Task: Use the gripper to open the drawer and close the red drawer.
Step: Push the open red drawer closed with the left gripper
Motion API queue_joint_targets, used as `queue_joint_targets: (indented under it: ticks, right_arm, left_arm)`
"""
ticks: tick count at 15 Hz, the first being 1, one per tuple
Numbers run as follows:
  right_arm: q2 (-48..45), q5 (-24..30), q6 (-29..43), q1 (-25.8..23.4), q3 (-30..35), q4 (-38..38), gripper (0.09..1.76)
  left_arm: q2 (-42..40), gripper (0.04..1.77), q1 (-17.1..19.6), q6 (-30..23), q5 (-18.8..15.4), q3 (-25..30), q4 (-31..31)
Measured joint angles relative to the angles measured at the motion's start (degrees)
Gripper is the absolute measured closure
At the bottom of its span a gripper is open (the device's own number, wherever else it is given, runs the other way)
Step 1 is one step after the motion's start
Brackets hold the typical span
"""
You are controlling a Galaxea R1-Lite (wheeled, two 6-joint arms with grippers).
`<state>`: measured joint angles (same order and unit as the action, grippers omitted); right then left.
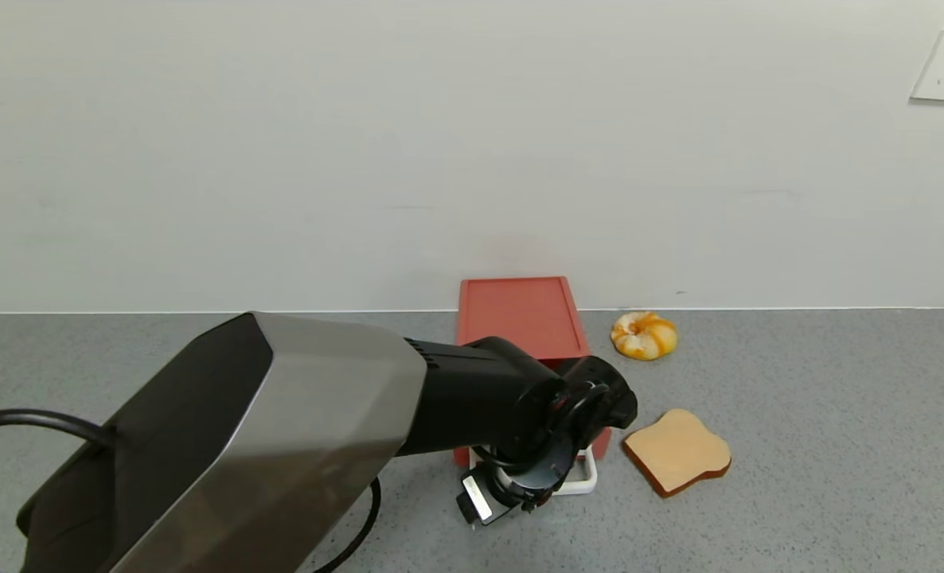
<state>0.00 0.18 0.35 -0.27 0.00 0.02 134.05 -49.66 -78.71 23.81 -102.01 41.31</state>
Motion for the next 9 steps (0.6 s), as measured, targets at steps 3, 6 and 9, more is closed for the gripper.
queue_joint_targets:
  ticks: [3, 6, 9]
  right_arm:
    - [0.0, 0.0, 0.0, 0.0, 0.0, 0.0, 0.14]
    - [0.0, 0.0, 0.0, 0.0, 0.0, 0.0, 0.14]
    - [0.0, 0.0, 0.0, 0.0, 0.0, 0.0, 0.14]
  left_arm:
    - [0.7, 0.09, 0.8, 1.5, 0.1, -1.4, 0.1]
    - [1.3, 0.09, 1.4, 2.6, 1.0, -2.3, 0.1]
    - [1.6, 0.09, 2.2, 4.0, 1.2, -3.1, 0.1]
